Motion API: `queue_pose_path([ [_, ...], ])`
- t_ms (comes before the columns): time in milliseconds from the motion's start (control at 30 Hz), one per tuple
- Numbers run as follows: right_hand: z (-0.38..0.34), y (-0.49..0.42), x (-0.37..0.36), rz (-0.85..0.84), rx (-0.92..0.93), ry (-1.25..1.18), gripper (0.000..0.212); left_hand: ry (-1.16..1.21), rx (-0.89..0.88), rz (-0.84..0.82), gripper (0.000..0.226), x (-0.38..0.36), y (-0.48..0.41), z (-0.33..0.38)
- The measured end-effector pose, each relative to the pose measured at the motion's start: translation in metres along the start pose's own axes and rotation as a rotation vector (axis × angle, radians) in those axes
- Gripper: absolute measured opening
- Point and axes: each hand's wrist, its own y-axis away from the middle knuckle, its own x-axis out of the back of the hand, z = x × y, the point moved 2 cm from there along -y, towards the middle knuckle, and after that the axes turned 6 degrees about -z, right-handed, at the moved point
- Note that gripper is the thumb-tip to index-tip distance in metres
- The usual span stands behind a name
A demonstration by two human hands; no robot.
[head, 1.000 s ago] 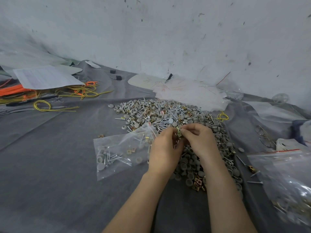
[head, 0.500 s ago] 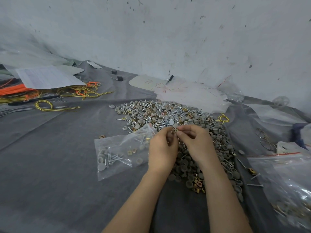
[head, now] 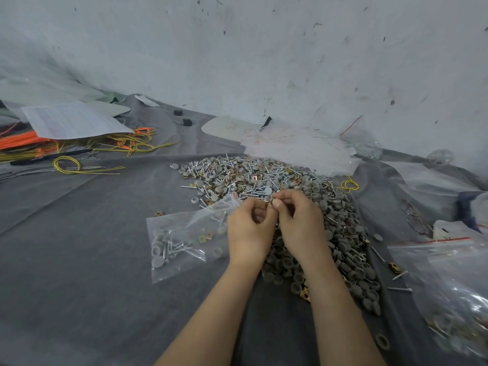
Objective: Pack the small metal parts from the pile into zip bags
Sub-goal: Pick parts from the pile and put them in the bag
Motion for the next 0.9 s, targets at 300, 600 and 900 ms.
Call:
queue_pose_path([
  [300,0.0017,0.0006,-0.0005,-0.063,-0.028,-0.006,0.01,0.041,0.016,-0.021,0.024,0.0007,0.0003,0.003],
  [600,0.0049,0.0,0.0059,-0.075,0.033,-0.029,0.009,0.177,0.036,-0.068,0.015,-0.0035,0.0002,0.0029],
  [900,0.0079,-0.0006,0.0071,-0.093,0.045,-0.085,0.012,0.198,0.078,-0.107,0.014,-0.0049,-0.0006,-0.0008],
])
